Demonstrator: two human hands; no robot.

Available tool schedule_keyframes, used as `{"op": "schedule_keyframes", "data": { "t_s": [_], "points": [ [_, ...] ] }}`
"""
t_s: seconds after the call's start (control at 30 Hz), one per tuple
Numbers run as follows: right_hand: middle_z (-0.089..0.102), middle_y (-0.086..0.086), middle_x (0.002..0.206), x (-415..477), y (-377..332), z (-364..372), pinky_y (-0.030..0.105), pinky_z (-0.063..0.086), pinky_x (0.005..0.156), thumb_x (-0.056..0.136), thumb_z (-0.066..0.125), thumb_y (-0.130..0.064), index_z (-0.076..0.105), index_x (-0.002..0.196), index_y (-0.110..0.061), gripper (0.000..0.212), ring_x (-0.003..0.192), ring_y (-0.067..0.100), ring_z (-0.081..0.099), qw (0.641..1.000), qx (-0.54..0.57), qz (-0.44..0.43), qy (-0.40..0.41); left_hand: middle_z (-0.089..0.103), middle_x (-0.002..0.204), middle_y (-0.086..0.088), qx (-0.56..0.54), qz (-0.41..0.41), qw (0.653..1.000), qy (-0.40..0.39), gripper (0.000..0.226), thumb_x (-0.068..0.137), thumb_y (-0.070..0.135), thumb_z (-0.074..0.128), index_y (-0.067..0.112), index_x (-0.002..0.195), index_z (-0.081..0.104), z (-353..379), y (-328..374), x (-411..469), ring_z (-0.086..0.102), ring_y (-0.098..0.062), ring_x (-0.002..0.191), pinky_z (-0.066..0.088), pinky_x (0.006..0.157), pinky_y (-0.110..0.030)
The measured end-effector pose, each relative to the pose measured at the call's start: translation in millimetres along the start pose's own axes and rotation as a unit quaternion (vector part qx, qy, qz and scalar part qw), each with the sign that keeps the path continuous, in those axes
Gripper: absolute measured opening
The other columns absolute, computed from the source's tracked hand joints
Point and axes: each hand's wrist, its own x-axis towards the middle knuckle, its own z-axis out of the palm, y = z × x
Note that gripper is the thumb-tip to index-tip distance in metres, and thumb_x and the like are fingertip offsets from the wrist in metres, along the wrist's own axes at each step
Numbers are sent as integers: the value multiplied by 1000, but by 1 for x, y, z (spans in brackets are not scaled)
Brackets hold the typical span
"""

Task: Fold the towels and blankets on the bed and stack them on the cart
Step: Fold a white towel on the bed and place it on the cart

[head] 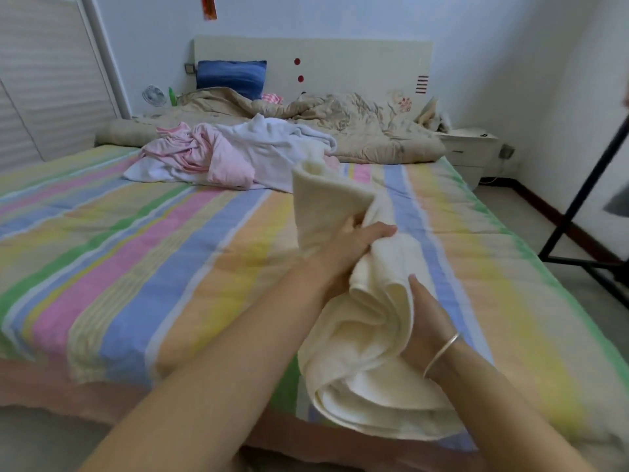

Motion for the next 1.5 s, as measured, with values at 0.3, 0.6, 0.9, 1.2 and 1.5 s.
{"op": "schedule_keyframes", "data": {
  "t_s": [0.3, 0.6, 0.9, 1.2, 1.5],
  "points": [
    [71, 22, 98, -17, -31, -47, 36, 58, 72, 97, 35, -54, 62, 118, -4, 61, 84, 30, 71, 999, -3, 8, 37, 67, 79, 5, 139, -96, 979, -116, 26, 92, 39, 63, 18, 106, 63, 43, -63, 10, 63, -11, 64, 51, 53, -24],
    [61, 6, 81, 15, -73, -21, 26, 43, 54, 88, 62, -35, 61, 101, -3, 35, 66, 22, 58, 856, -503, 1, 120, 51, 139, 3, 468, 63, 865, 169, 46, 92, 32, 57, 25, 136, 48, -83, -66, 31, 50, -20, 124, 43, 103, -37],
    [52, 13, 127, 98, -102, 33, 34, 43, 90, 81, 60, -63, 43, 138, -6, 82, 112, 33, 54, 816, -550, -16, 178, 16, 162, 4, 342, 11, 936, 84, 69, 99, 45, 43, 24, 156, 12, -95, -87, 49, 20, -12, 147, 18, 120, -37],
    [70, 15, 86, 68, -110, -4, 44, 59, 74, 82, 73, -19, 66, 101, 0, 28, 71, 29, 67, 927, -333, -94, 148, 0, 163, 3, 547, 179, 817, 45, 66, 101, 46, 35, 21, 156, 9, -66, -70, 86, -2, -9, 149, 5, 122, -32],
    [58, 12, 108, 76, -70, -76, 31, 37, 56, 84, 56, -63, 49, 131, -1, 78, 72, 24, 51, 835, -499, 21, 231, -28, 158, -1, 769, 33, 637, -38, 90, 84, 81, 24, 37, 151, -17, -29, -98, 114, -24, -23, 146, 0, 114, -64]
  ]
}}
